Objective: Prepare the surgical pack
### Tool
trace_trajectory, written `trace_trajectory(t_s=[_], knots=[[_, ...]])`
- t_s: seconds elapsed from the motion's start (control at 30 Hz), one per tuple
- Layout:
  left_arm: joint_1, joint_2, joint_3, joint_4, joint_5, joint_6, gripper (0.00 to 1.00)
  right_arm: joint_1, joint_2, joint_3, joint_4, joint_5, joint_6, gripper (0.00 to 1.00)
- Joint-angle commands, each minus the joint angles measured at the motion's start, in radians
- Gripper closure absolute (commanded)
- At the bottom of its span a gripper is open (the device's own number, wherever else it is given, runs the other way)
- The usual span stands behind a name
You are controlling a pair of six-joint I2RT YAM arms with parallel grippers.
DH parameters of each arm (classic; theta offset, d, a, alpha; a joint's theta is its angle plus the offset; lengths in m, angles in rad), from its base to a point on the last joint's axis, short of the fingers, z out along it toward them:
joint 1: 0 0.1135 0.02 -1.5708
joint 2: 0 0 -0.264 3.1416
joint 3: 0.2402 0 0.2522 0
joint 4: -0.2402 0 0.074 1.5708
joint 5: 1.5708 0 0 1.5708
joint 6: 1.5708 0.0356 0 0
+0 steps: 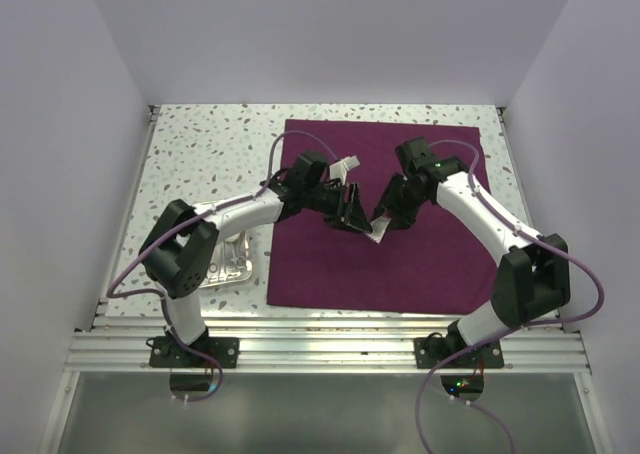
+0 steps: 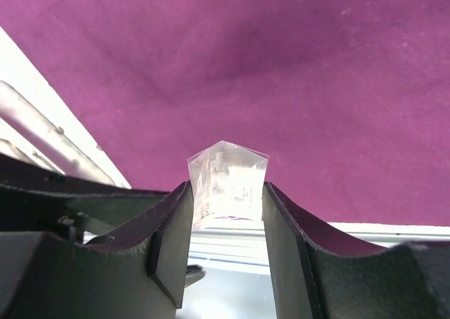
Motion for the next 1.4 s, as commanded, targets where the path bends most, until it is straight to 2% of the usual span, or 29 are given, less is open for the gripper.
trace_trajectory(t_s=[0.0, 0.2, 0.3, 0.33, 0.4, 0.43, 0.5, 0.53, 0.63, 0.77, 0.8, 0.93, 1.07, 1.27, 1.37], knots=[[-0.016, 0.024, 0.059, 0.064, -0.017, -0.032, 0.48, 0.006, 0.001, 0.04, 0.011, -0.048, 0.007, 0.54], [-0.032, 0.073, 0.091, 0.045, -0.031, -0.039, 0.62, 0.008, -0.015, 0.034, 0.013, -0.066, 0.001, 0.54], [-0.033, 0.087, 0.098, 0.047, -0.029, -0.048, 0.72, 0.006, -0.024, 0.026, 0.013, -0.08, -0.001, 0.54], [-0.033, 0.093, 0.096, 0.05, -0.028, -0.051, 0.79, 0.005, -0.028, 0.023, 0.011, -0.08, -0.001, 0.54], [-0.035, 0.093, 0.09, 0.05, -0.028, -0.052, 0.86, 0.006, -0.035, 0.023, 0.01, -0.08, -0.008, 0.53], [-0.035, 0.086, 0.085, 0.047, -0.028, -0.051, 0.93, 0.006, -0.032, 0.026, 0.008, -0.08, -0.014, 0.5], [-0.035, 0.077, 0.073, 0.016, -0.041, -0.026, 1.0, 0.006, -0.024, 0.032, -0.005, -0.081, -0.034, 0.43], [-0.033, 0.06, 0.07, -0.002, -0.049, -0.014, 1.0, 0.006, -0.009, 0.044, -0.007, -0.086, -0.042, 0.35], [-0.018, 0.017, 0.05, -0.086, -0.093, 0.05, 1.0, 0.005, 0.025, 0.099, -0.041, -0.074, -0.093, 0.23], [0.049, -0.077, -0.049, -0.142, -0.123, 0.075, 1.0, -0.006, 0.077, 0.179, -0.084, -0.031, -0.171, 0.13], [0.097, -0.128, -0.1, -0.163, -0.127, 0.083, 1.0, -0.013, 0.082, 0.19, -0.087, -0.02, -0.18, 0.11], [0.249, -0.294, -0.214, -0.26, -0.184, 0.144, 1.0, -0.017, 0.093, 0.201, -0.082, -0.032, -0.214, 0.1], [0.38, -0.457, -0.229, -0.491, -0.36, 0.233, 1.0, -0.017, 0.088, 0.14, -0.022, -0.08, -0.202, 0.1], [0.462, -0.601, -0.261, -0.712, -0.582, 0.221, 1.0, -0.017, 0.119, 0.147, -0.019, -0.114, -0.228, 0.1], [0.493, -0.643, -0.29, -0.761, -0.632, 0.225, 1.0, -0.015, 0.134, 0.163, -0.021, -0.127, -0.238, 0.1]])
